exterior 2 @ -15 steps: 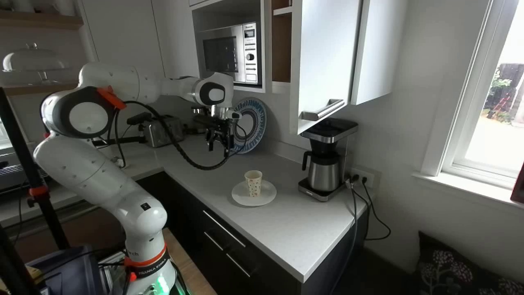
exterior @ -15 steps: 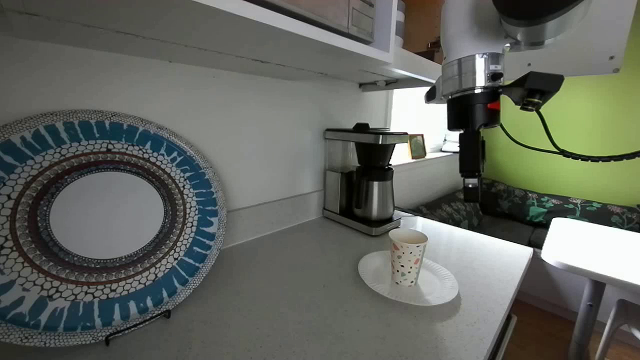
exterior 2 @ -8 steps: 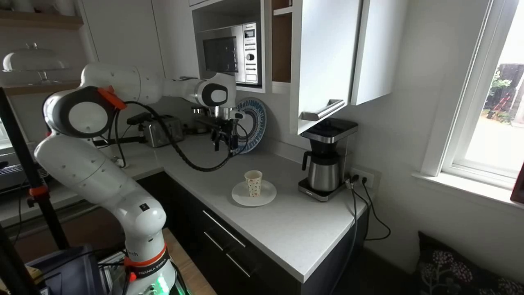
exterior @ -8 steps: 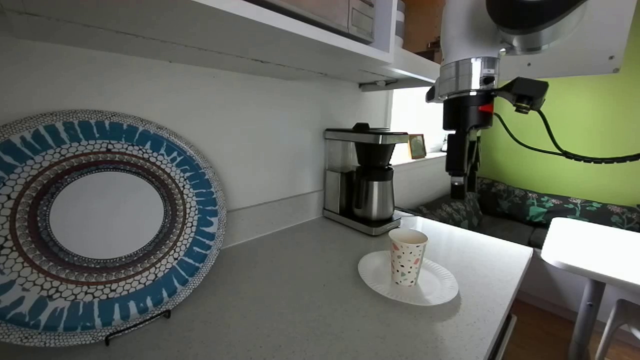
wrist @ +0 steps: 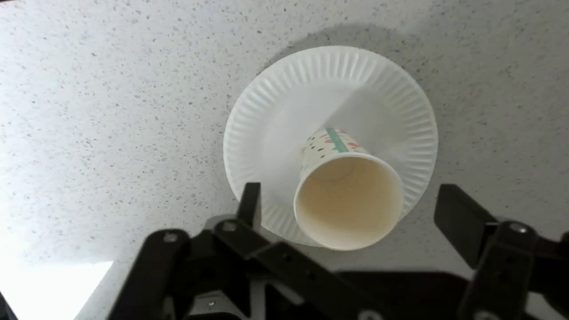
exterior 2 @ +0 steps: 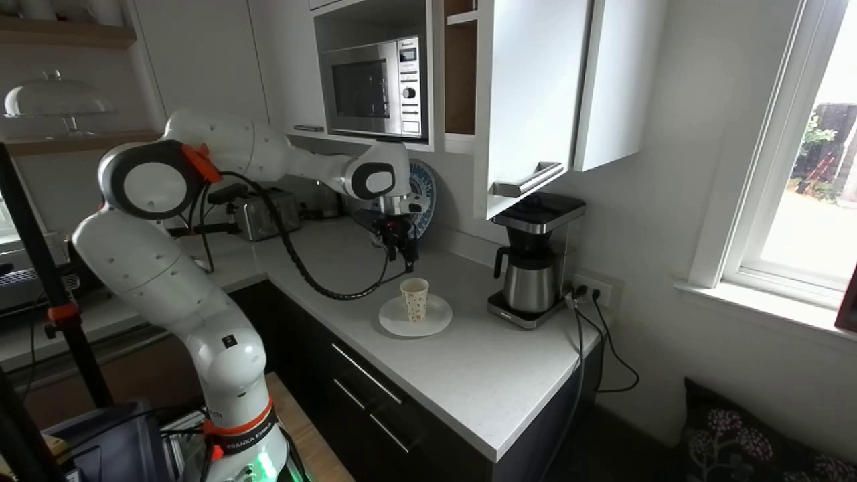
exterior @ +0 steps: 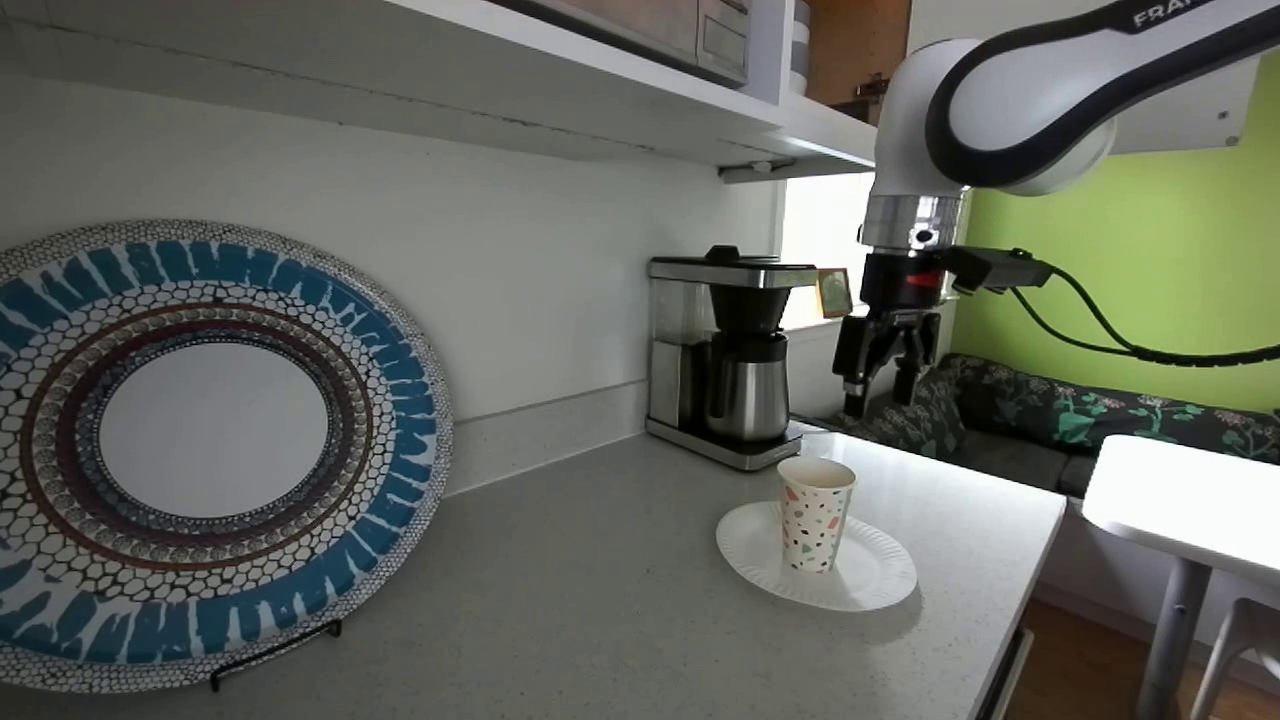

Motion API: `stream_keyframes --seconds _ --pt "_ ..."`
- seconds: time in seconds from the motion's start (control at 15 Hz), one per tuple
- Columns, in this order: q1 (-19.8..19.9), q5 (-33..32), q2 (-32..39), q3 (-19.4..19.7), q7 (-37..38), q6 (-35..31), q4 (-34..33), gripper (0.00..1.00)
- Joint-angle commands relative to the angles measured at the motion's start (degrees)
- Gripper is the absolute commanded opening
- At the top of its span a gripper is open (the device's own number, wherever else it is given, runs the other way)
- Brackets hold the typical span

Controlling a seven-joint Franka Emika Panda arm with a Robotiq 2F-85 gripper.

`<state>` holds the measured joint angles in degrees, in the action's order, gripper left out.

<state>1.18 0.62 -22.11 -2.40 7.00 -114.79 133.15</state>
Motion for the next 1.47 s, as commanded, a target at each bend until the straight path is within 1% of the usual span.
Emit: stream_keyframes --seconds 0.0,0.13,0.27,0.4,0.47,0.53,0.6,0.67,0.8,0.87,0.93,1.07,1.33,1.4 --pt "1.03 -0.54 2.41 0.55 2.67 -4.83 2.81 1.00" --pt "1.28 -0.31 3.70 0.75 3.09 -7.83 3.98 1.00" --pt "1.64 -1.13 5.15 0.74 3.66 -9.35 4.53 1.00" --pt "1.62 -0.55 6.29 1.09 3.46 -9.97 4.99 1.00" --pt "1.47 0.11 6.81 1.40 3.03 -10.12 5.13 0.75" --pt "1.43 0.23 7.24 1.57 2.81 -10.33 5.23 0.74" --pt "1.47 0.28 7.67 1.70 2.89 -10.64 5.35 0.68" --pt "1.44 0.31 8.03 1.84 2.69 -10.89 5.40 0.58" --pt "1.38 0.72 8.45 2.11 2.46 -11.45 5.45 0.42" --pt "1.39 1.01 8.46 2.27 2.42 -11.75 5.45 0.35" --pt "1.30 1.63 8.35 2.39 2.56 -12.30 5.64 0.72" --pt "1.28 1.89 8.41 2.55 2.47 -13.18 5.88 0.74" --pt "1.21 3.01 8.59 2.83 2.43 -15.24 6.44 1.00" --pt "1.16 3.31 8.50 2.84 2.40 -15.81 6.52 1.00"
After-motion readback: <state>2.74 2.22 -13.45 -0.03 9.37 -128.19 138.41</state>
